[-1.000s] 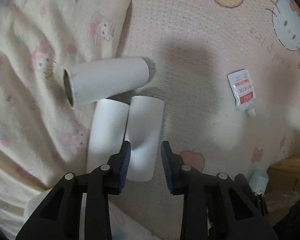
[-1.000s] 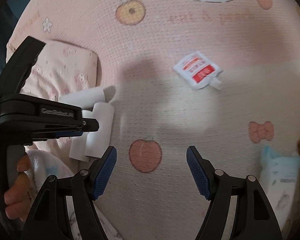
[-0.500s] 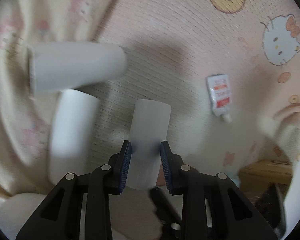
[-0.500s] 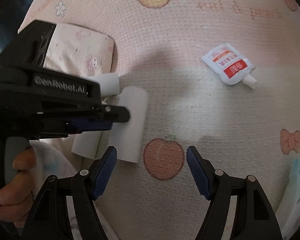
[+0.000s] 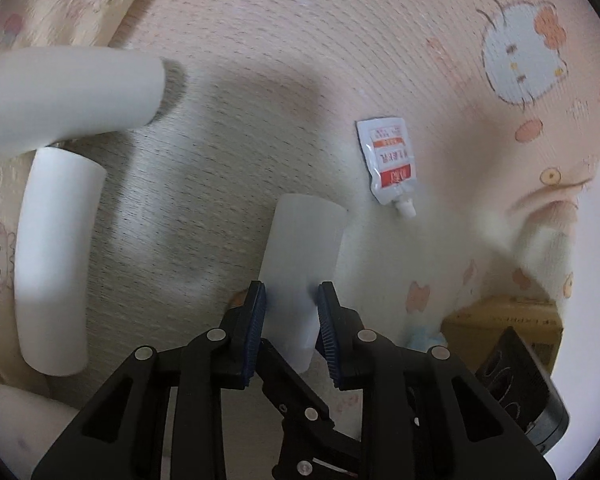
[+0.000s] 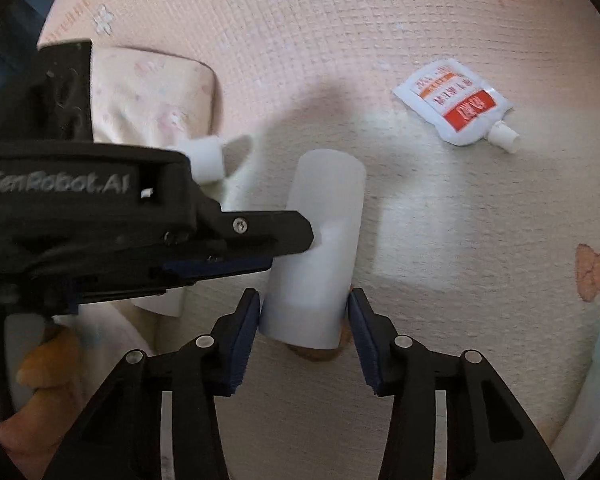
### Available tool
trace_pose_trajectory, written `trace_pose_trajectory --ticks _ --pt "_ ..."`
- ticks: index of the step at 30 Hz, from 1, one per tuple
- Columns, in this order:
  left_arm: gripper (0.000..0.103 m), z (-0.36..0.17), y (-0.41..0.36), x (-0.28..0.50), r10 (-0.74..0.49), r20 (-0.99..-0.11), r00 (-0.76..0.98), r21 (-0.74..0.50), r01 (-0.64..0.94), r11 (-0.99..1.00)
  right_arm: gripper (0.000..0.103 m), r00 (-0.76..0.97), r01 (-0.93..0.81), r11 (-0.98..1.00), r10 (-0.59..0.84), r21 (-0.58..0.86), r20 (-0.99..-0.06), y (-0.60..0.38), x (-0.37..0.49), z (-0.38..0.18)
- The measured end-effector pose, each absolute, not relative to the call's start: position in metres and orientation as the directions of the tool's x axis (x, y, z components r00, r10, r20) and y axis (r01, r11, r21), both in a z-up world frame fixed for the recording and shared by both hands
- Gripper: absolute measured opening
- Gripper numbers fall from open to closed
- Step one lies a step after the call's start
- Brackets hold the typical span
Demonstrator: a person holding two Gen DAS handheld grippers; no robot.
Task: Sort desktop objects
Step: 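Lift the white tube with the left gripper and carry it to the cardboard box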
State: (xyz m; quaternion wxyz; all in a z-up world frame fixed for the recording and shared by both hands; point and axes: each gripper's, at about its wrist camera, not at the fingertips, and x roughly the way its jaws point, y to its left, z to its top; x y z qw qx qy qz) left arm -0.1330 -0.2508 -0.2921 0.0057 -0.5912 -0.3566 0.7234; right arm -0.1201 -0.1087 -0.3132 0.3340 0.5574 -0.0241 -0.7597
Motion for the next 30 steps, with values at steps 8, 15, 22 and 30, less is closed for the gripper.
trace_pose_trajectory --ticks 8,15,22,30 --pt "0.025 -0.295 -0.204 -0.124 0.491 -0.818 -0.300 -0.572 0.341 -0.746 0.043 -0.174 0.403 -0.826 -0.493 0.395 -0.852 -0.065 -0.111 -0.314" --pt "0.027 -0.299 -0.173 -0.107 0.534 -0.806 -0.255 -0.590 0.289 -0.754 0.043 -0.164 0.378 -0.835 -0.485 0.399 -0.859 -0.035 -0.097 -0.319" --pt "0.037 -0.308 -0.167 -0.098 0.576 -0.792 -0.204 -0.610 0.303 -0.732 0.043 -0.161 0.410 -0.826 -0.484 0.387 -0.860 -0.015 -0.072 -0.319" --pt "0.046 -0.312 -0.154 -0.097 0.533 -0.823 -0.194 -0.568 0.272 -0.777 0.043 -0.149 0.424 -0.821 -0.480 0.383 -0.864 -0.003 -0.051 -0.319"
